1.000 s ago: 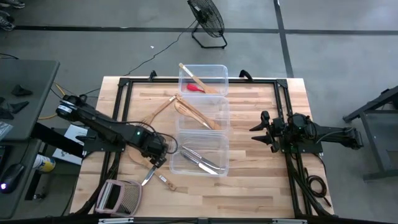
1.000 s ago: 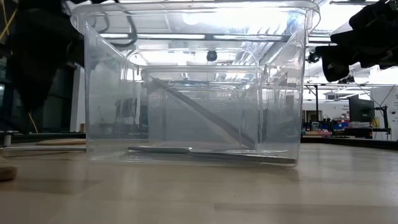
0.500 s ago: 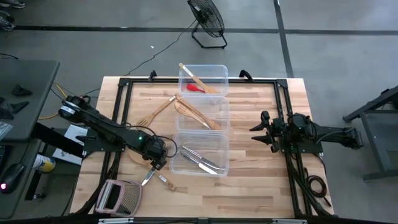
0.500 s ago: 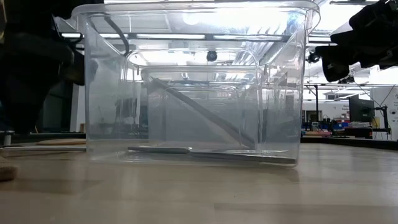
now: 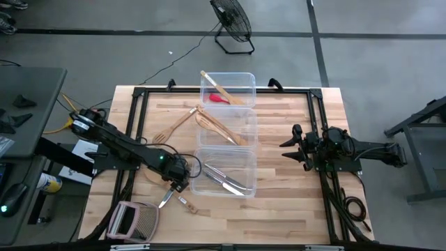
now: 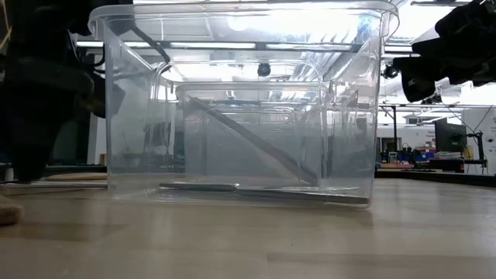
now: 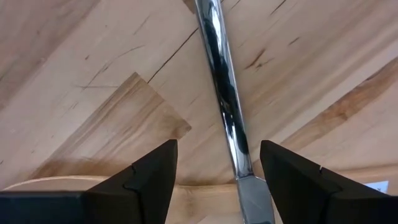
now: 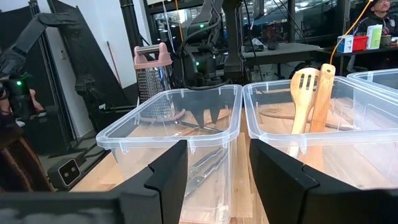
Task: Pick & Place Kitchen Items
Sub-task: Put the silver knife into the bottom transparent bin
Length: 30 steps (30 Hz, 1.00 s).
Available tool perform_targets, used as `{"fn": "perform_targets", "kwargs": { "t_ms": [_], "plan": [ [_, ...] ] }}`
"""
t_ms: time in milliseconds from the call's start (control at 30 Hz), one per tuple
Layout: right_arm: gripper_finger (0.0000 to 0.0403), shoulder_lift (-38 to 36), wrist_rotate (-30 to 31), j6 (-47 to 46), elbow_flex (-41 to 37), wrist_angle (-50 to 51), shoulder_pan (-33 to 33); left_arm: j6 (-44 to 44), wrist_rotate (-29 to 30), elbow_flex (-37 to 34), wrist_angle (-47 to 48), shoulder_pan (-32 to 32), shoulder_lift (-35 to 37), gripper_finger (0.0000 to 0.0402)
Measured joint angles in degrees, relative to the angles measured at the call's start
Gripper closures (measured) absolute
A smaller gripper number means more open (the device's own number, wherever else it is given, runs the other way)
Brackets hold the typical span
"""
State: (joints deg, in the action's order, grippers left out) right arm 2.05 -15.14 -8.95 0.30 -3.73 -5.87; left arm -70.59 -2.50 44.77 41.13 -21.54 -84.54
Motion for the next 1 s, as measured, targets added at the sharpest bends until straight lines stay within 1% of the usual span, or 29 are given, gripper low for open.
{"fn": "perform_targets", "kwargs": {
  "t_ms": [267, 533, 833, 1000],
  "plan": [
    [0.0237, 0.00, 0.00, 0.02, 0.00, 0.00, 0.00, 0.46, 0.29, 0.00, -0.88, -0.33, -0.25, 0.0174],
    [0.0237, 0.00, 0.00, 0.01, 0.00, 0.00, -0.02, 0.90, -0.61, 0.11, -2.30, -0.76, -2.77, 0.0174],
    [0.0237, 0.01, -0.02, 0.00, 0.01, 0.00, 0.00, 1.09, -0.09, 0.11, -2.17, -0.74, -2.91, 0.0174],
    [0.0237, 0.00, 0.00, 0.00, 0.00, 0.02, 0.00, 1.18, -0.15, 0.28, -1.93, -0.70, -4.30, 0.0174]
  ]
}}
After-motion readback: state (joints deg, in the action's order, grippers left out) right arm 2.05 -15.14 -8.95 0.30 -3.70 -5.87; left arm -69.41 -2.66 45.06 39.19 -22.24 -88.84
